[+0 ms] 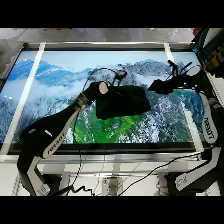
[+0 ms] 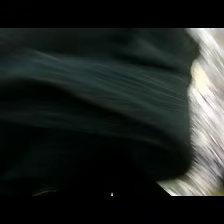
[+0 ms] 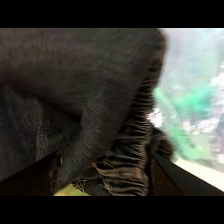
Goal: Fold the clothes and pants, and hang the long-sleeved shirts on hangers.
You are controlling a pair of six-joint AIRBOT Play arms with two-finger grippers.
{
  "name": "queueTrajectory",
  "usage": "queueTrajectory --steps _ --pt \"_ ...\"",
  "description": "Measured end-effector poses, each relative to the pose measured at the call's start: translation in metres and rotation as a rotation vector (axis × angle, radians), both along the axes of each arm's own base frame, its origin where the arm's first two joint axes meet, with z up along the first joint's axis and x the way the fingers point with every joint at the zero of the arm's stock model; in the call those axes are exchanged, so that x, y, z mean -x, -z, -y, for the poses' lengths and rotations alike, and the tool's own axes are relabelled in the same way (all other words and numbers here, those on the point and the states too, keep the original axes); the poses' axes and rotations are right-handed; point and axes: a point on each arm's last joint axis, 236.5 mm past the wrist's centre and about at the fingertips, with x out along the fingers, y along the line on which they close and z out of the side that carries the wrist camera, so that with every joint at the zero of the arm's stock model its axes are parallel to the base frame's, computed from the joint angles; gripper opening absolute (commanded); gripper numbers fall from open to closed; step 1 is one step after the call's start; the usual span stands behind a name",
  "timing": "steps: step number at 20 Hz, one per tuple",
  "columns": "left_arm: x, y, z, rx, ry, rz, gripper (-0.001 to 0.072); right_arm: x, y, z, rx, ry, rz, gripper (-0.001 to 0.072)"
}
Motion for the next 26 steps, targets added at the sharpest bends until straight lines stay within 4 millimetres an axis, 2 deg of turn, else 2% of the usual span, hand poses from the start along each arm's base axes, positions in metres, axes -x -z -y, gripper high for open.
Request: queueTrajectory --steps 2,4,8,12,16,18,20,21,22,23,24,26 --pt "0.031 -0.004 0.013 0.007 0.066 -0.061 0.0017 0.002 0.013 -0.012 -0.006 -0.021 -0.028 0.0698" --pt "0.053 -0.013 0.023 0.026 0.110 -0.104 0.0017 0.000 0.023 -0.018 0.002 -0.026 -0.030 0.0698" --pt "0.075 -0.044 0.035 0.100 0.143 -0.143 0.0017 -0.012 0.043 -0.014 0.046 0.009 -0.017 0.0696" --pt "0.071 -0.071 0.028 0.139 0.134 -0.123 0.0017 -0.017 0.068 -0.015 0.027 0.061 -0.062 0.0696" --pt "0.060 -0.078 0.006 0.128 0.118 -0.131 0.0017 -0.019 0.085 -0.028 -0.092 0.118 -0.130 0.0696" --pt "0.056 -0.079 -0.005 0.119 0.112 -0.142 0.0017 -0.013 0.091 -0.047 -0.208 0.129 -0.202 0.0689" --pt "0.050 -0.078 -0.013 0.112 0.100 -0.142 0.0016 -0.001 0.089 -0.075 -0.347 0.092 -0.275 0.0684" --pt "0.047 -0.077 -0.017 0.101 0.093 -0.133 0.0016 0.002 0.086 -0.088 -0.396 0.070 -0.289 0.0567" --pt "0.042 -0.074 -0.021 0.083 0.087 -0.120 0.0017 0.004 0.084 -0.101 -0.424 0.046 -0.291 0.0292" --pt "0.039 -0.072 -0.025 0.067 0.081 -0.106 0.0017 0.004 0.084 -0.112 -0.440 0.030 -0.285 0.0049" --pt "0.034 -0.069 -0.030 0.046 0.074 -0.093 0.0016 0.001 0.076 -0.125 -0.470 0.019 -0.268 0.0021" --pt "0.028 -0.069 -0.037 0.025 0.064 -0.066 0.0016 -0.009 0.057 -0.147 -0.527 0.000 -0.214 0.0019"
